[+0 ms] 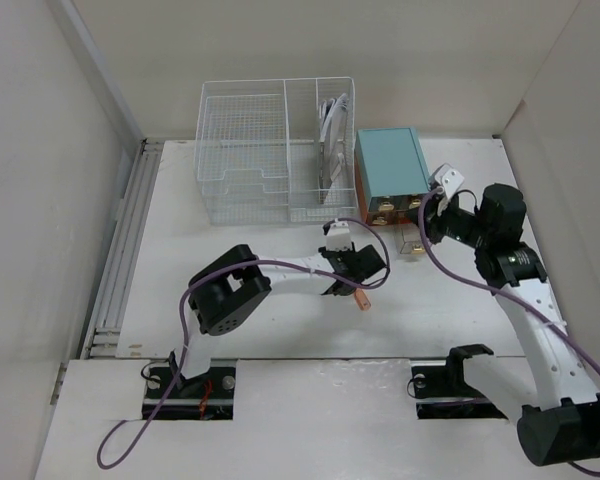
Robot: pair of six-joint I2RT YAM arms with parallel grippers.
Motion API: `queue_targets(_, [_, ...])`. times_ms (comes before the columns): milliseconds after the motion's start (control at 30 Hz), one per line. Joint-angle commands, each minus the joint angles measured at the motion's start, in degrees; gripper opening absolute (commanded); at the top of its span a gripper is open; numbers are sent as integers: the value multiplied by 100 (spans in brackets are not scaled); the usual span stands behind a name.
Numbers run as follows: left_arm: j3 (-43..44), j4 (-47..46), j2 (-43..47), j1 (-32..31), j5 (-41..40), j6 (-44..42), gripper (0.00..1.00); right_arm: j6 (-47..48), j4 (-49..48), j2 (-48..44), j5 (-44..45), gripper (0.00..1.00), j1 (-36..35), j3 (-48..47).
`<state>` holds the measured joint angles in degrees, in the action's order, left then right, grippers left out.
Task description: Organize the desk
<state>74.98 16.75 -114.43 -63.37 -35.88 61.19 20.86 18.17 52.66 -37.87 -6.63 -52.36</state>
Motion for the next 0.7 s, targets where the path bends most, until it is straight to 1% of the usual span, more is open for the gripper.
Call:
queue_targets(0, [148, 320, -79, -26, -7, 130, 34, 119, -96, -73, 270, 0, 110, -46])
queue_targets(33, [148, 320, -79, -26, -7, 130, 32, 120, 1, 50, 358, 0, 110, -177])
queue_targets(133, [148, 320, -132, -26, 46, 130, 18, 321, 414, 226, 429, 0, 250, -414])
queue_targets(167, [148, 320, -132, -26, 46, 130, 13, 435, 563, 375, 377, 0, 250, -485])
queue_targets(200, [88, 320, -62, -26, 46, 130, 2, 532, 834, 446, 324, 0, 250, -538])
queue_targets(233, [87, 389, 78, -26, -24, 191, 0, 629, 967, 507, 324, 0, 250, -539])
queue_targets(300, [-96, 460, 315, -26, -104, 244, 0, 1015, 1196, 613, 254, 0, 250, -591])
queue_targets(333, [-176, 460, 473, -26, -164, 244, 0, 1121, 1406, 613, 254, 2, 250, -591])
queue_targets(367, [-272, 460, 849, -26, -165, 244, 0, 1531, 1582, 613, 254, 22, 250, -591])
queue_targets(400, [-369, 460, 1070, -26, -217, 244, 0, 1718, 1741, 683, 306, 37, 163, -591])
queue_targets(433, [-596, 460, 1307, -26, -218, 305, 0, 1902, 2029, 745, 306, 45, 58, -591])
queue_targets(467, [-729, 513, 1823, -26, -218, 306, 0, 2122, 2197, 797, 306, 55, 5, -591])
queue_targets(500, [-870, 513, 2098, -87, -348, 306, 0, 2420, 2304, 911, 306, 59, -57, -591])
queue_targets(533, [-1132, 574, 2370, -87, -350, 428, 0, 2518, 2496, 991, 480, 59, -231, -591])
queue_targets(567, [-1265, 575, 2912, -157, -428, 429, 0, 2580, 2568, 1070, 578, 61, -346, -591])
queue_targets(633, [-1520, 732, 3434, -254, -507, 525, 0, 2581, 2621, 1306, 884, 61, -618, -530])
queue_targets(667, [-1756, 794, 3671, -315, -560, 578, 0, 2581, 2621, 1369, 947, 60, -863, -530])
